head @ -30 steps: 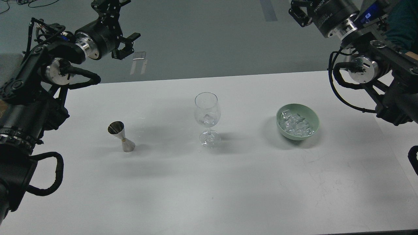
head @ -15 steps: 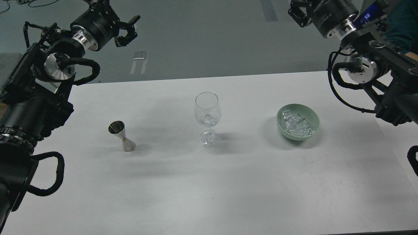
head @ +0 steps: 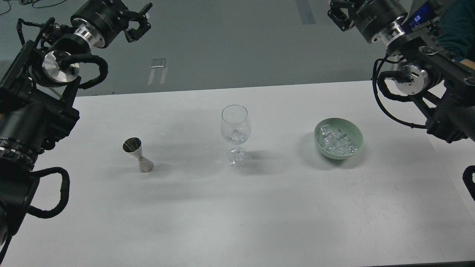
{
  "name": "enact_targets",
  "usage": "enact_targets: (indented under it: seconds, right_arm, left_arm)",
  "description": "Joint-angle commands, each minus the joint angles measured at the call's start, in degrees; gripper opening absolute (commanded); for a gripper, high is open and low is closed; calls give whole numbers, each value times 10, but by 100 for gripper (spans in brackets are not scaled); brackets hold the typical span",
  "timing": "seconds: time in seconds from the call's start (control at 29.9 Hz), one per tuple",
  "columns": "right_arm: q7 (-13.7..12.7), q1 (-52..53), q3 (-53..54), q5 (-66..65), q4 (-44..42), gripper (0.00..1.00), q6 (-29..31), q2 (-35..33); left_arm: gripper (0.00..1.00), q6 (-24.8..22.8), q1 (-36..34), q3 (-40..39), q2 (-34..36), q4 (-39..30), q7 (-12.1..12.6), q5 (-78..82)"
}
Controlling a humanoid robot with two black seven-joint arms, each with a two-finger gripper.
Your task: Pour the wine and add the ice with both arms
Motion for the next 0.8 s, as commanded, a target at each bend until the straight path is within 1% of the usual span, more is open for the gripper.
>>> enact_targets:
  seconds: [0.0,0.13,0.3,0.37,0.43,0.5,0.67,0.77]
  right_arm:
    - [0,0,0,0,0,100,-1,1]
    - [0,0,0,0,0,100,-1,0]
    - [0,0,0,0,-1,100,-2,1]
    - [0,0,0,-1,-1,100,-2,1]
    - [0,0,0,-1,-1,100,-2,2]
    - [0,0,0,-1,-1,100,-2,4]
    - [0,0,-1,-2,-1,100,-13,6]
    - [0,0,-1,-2,-1,100,-13,7]
  left_arm:
    - [98,18,0,12,0,0,1,8]
    - [98,30,-7,62,-1,0,0,63]
    - [98,53,-21,99,0,4,0,131]
    - [98,60,-34,136,0,12,0,146]
    - [98,67,-44,199,2,25,0,147]
    - [98,70,-52,229,1,38,0,147]
    - [98,69,-52,244,-1,43,1,150]
    - [98,70,-53,278,-2,43,2,149]
